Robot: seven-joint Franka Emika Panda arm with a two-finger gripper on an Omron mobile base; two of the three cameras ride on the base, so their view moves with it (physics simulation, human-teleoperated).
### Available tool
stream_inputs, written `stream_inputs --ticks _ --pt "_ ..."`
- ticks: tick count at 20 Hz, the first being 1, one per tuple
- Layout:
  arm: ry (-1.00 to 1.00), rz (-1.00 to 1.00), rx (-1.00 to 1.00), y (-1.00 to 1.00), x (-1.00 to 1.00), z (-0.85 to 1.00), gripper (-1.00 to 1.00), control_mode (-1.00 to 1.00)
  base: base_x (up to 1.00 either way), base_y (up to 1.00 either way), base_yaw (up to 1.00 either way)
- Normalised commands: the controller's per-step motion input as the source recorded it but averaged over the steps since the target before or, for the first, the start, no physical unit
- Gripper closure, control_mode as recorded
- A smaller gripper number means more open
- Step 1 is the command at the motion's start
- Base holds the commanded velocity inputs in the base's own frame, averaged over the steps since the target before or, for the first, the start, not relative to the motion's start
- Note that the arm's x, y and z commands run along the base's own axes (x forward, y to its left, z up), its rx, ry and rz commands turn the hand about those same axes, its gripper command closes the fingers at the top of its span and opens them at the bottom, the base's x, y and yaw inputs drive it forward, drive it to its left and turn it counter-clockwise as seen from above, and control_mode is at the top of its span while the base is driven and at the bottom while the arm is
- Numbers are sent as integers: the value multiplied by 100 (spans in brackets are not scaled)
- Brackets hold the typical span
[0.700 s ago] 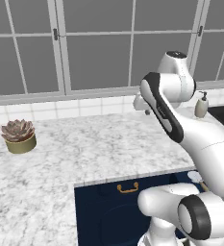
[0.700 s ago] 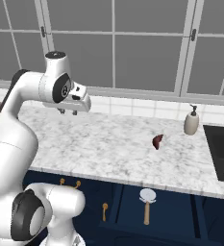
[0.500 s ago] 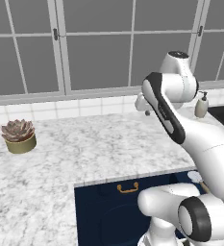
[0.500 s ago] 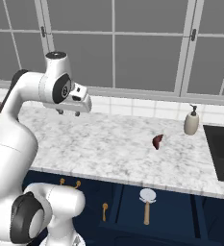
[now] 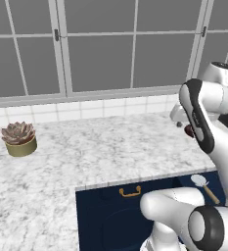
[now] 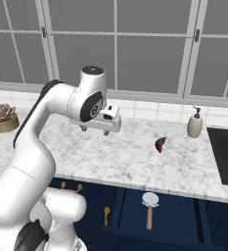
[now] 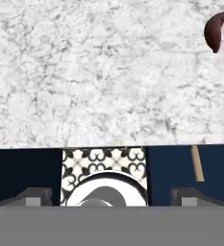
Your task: Pick the pizza cutter from the drawer and place it on the counter.
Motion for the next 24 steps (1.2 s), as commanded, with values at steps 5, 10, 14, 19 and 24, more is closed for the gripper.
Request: stream_inputs --ticks 5,10,14,19,24 --pt "23 -4 0 -99 -36 -26 -100 -100 0 0 0" --pt "26 -5 0 -76 -30 -30 -100 -100 0 0 0" --pt "16 -3 0 -62 -10 -53 -100 -100 0 0 0" --pt "4 -2 0 -62 0 -58 -100 -100 0 0 0" --pt "0 0 0 -45 -2 -60 -100 -100 0 0 0"
